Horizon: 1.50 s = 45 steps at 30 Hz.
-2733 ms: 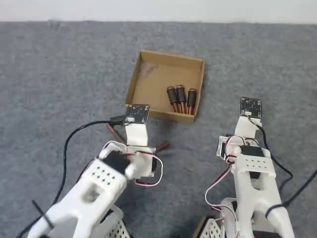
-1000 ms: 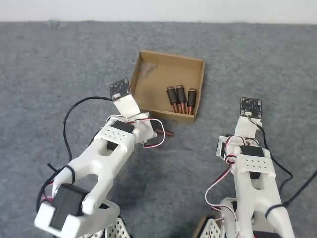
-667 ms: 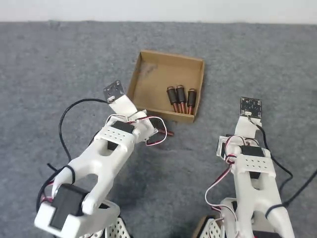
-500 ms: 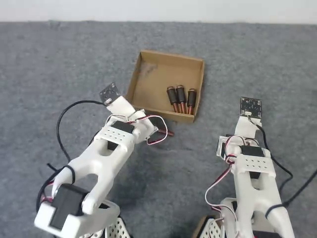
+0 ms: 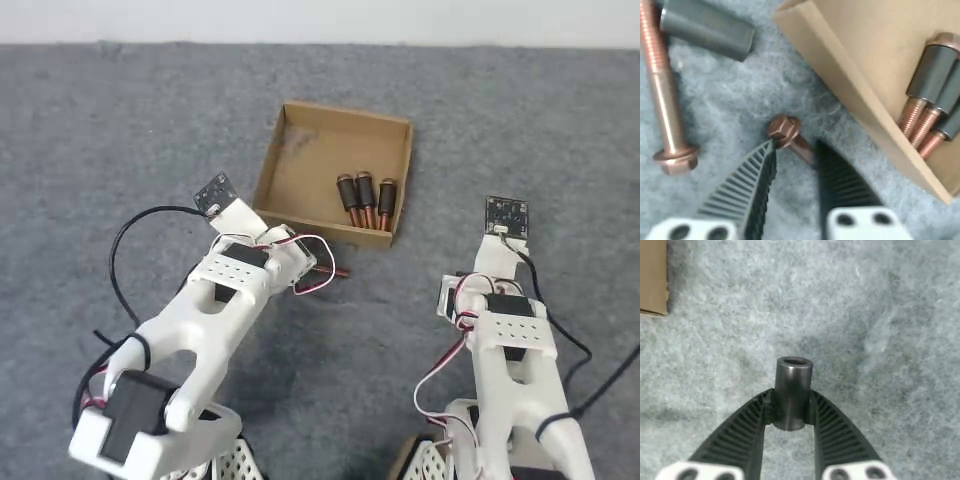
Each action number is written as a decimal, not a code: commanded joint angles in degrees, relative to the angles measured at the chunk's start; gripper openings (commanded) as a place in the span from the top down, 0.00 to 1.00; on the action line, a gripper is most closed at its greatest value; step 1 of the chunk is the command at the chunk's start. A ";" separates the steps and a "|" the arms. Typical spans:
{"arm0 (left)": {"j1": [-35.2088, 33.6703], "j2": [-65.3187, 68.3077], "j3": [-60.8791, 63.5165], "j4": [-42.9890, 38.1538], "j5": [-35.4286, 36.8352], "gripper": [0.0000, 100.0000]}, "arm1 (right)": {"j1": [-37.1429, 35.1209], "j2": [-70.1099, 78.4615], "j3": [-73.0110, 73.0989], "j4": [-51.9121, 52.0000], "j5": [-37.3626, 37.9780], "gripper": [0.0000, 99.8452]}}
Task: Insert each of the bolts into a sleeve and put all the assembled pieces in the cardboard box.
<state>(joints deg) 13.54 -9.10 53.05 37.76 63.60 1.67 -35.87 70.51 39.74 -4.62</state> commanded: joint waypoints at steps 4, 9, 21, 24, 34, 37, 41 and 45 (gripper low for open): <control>0.26 -0.26 -2.95 -0.26 1.05 0.88 | 0.48 -2.59 -0.18 0.31 0.97 0.99; 0.70 -0.18 -2.68 -0.18 1.05 0.82 | 0.40 -2.59 -0.18 0.31 0.97 0.99; 0.62 0.00 -2.59 -1.05 2.99 0.87 | 0.40 -2.59 -0.18 0.40 0.97 0.99; 0.62 3.69 -3.30 -2.29 2.99 0.88 | 0.40 -2.59 -0.18 0.40 0.97 0.99; 0.62 11.52 -11.38 2.99 2.73 0.89 | 0.31 -2.77 0.18 0.40 0.97 0.99; 0.70 10.81 -11.38 3.25 2.55 0.99 | 0.31 -2.77 0.18 0.40 0.97 0.99; 0.70 7.56 -10.15 4.92 -3.69 0.99 | 0.31 -2.77 0.18 0.40 0.97 0.99; 0.35 3.69 -9.71 9.58 -11.87 0.99 | 0.31 -2.77 0.18 0.40 0.97 0.99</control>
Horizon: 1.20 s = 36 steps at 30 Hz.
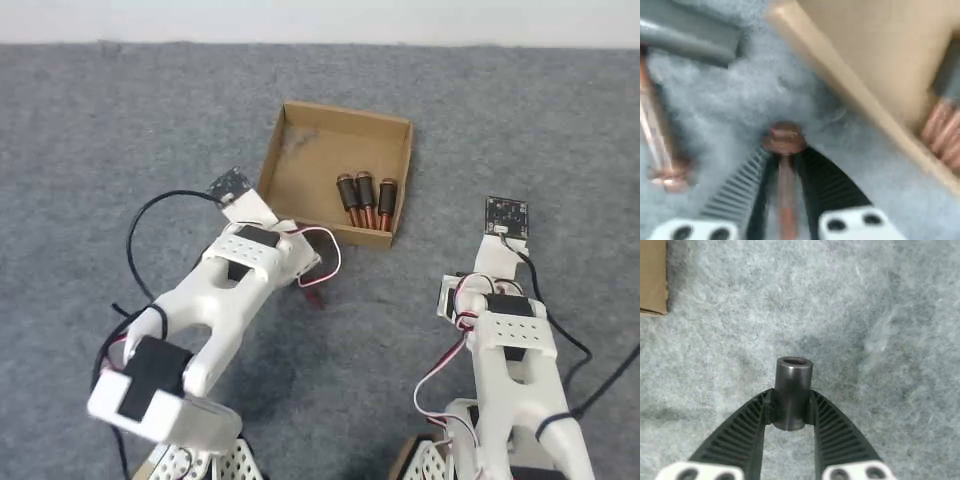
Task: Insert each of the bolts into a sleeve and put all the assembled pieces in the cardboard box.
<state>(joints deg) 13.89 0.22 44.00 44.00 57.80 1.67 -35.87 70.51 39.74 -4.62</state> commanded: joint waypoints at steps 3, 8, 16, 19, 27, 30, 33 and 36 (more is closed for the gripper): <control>-0.09 -7.65 -0.75 6.33 -15.91 0.99 | 0.31 -2.77 0.18 0.40 0.97 0.99; -0.09 -8.35 -1.10 10.90 -31.65 0.99 | 0.31 -2.77 0.26 0.40 0.97 0.99; -0.09 -8.35 -1.19 11.25 -34.73 0.97 | 0.40 -2.77 0.26 0.40 0.97 0.99; -0.09 -8.35 -0.84 11.34 -34.73 0.88 | 0.40 -2.77 0.26 0.40 0.97 0.99; 0.18 -8.00 -0.57 14.95 -34.73 0.82 | 0.48 -2.77 0.26 0.40 0.97 0.99; 0.26 -5.19 -0.75 14.59 -34.73 0.82 | 0.40 -2.77 0.26 0.40 0.97 0.99; 0.35 -0.53 -4.00 15.12 -34.73 0.82 | 0.40 -2.77 0.26 0.40 0.97 0.99; 0.35 4.13 -8.66 16.88 -34.73 0.86 | 0.40 -2.77 0.26 0.40 0.97 0.99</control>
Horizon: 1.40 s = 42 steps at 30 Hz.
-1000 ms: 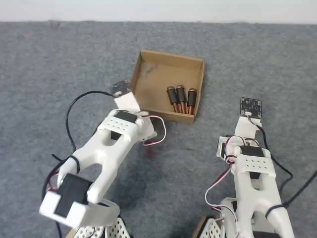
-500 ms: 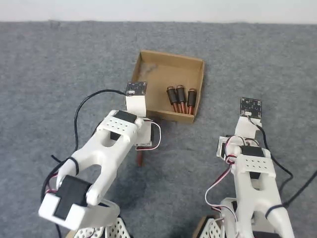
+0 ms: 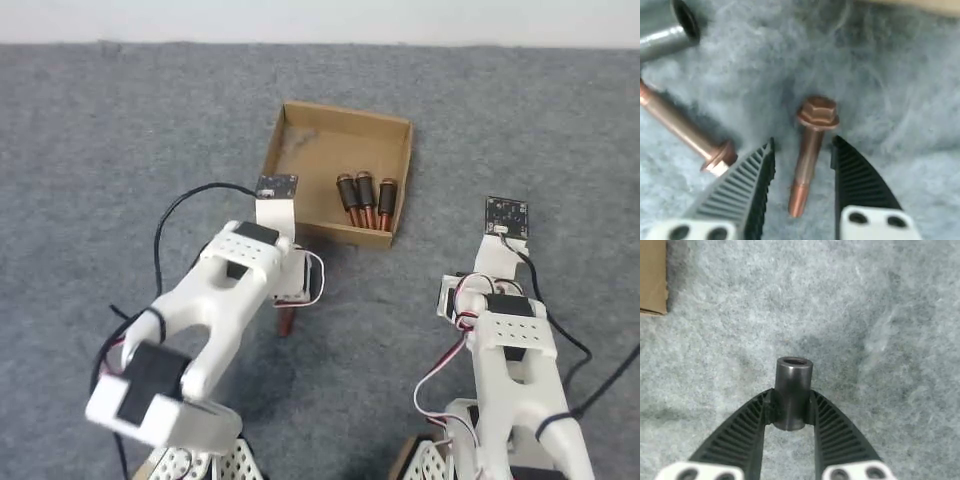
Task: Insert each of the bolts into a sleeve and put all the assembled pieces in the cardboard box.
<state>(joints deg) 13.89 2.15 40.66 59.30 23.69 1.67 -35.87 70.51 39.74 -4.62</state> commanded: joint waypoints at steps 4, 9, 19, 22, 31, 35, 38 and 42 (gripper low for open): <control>0.35 6.15 -9.45 1.49 -0.62 0.97 | 0.40 -2.77 0.26 0.40 0.97 0.99; 0.44 6.68 -10.15 1.85 -0.79 0.99 | 0.40 -2.77 0.26 0.40 0.97 0.99; 0.53 6.51 -10.24 4.66 -1.05 0.99 | 0.31 -2.77 0.26 0.40 0.97 0.99; 0.53 6.51 -10.24 4.66 -1.05 0.99 | 0.31 -2.77 0.26 0.22 0.97 0.99; 0.18 0.62 -5.93 2.90 -5.36 0.99 | 0.31 -2.77 0.26 -0.13 0.97 0.99; 0.18 -7.30 1.63 -3.16 -5.45 0.99 | 0.31 -2.77 0.26 -0.13 0.97 0.99; 0.18 -12.31 5.32 -5.19 -5.45 0.99 | 0.31 -2.77 0.26 -0.13 0.88 0.99; 0.09 -16.97 8.40 -6.07 -5.45 0.99 | 0.40 -2.77 0.26 -3.74 0.70 0.99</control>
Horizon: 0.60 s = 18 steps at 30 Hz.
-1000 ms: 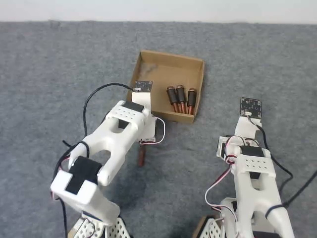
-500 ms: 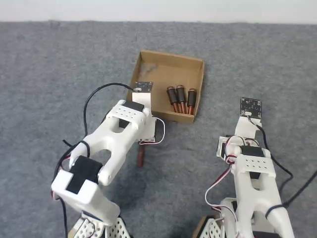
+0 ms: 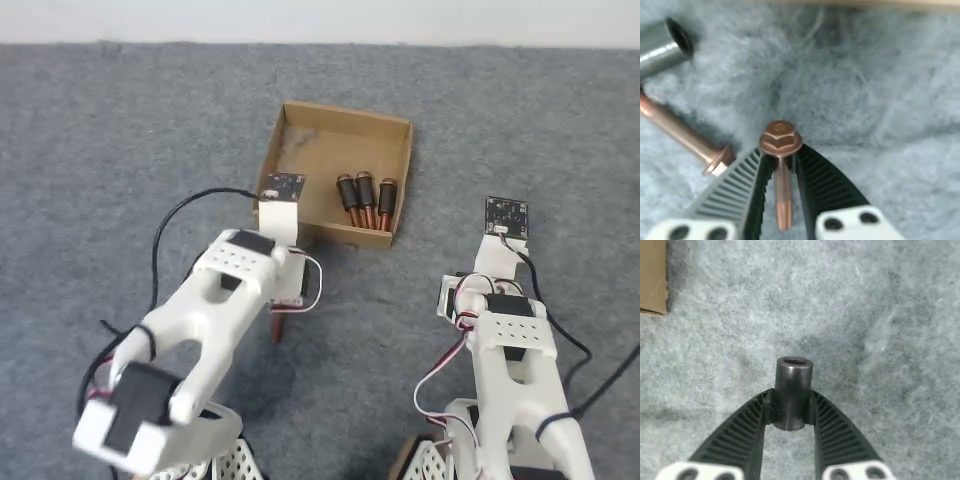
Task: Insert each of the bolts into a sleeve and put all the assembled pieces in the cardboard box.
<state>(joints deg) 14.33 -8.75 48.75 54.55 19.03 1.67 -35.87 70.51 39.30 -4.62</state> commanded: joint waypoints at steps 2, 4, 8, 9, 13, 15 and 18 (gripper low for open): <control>-0.35 -7.56 1.45 -1.32 -0.88 0.99 | 0.84 -2.77 0.26 -7.16 0.70 0.99; -0.35 -8.70 2.68 -1.32 -0.88 0.99 | 0.84 -2.77 0.26 -10.95 0.88 0.99; -0.53 -10.11 4.70 -1.32 -2.20 0.99 | 0.84 -2.77 0.18 -19.30 0.97 0.99; -1.14 -10.46 5.05 -1.32 -4.04 0.99 | 0.84 -2.68 0.18 -21.93 0.97 0.99; -4.04 -12.13 5.93 -1.67 -11.60 0.99 | 0.57 -2.15 0.44 -32.75 0.97 0.99; -4.66 -12.92 7.34 -3.34 -13.19 0.99 | 0.40 -2.15 0.44 -37.14 0.97 0.99; -4.22 -14.77 9.45 -5.63 -13.71 0.99 | 0.31 -2.07 0.44 -44.18 0.97 0.99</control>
<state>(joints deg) 10.29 -19.21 57.89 51.56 6.73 1.67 -35.87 71.56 2.11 -4.62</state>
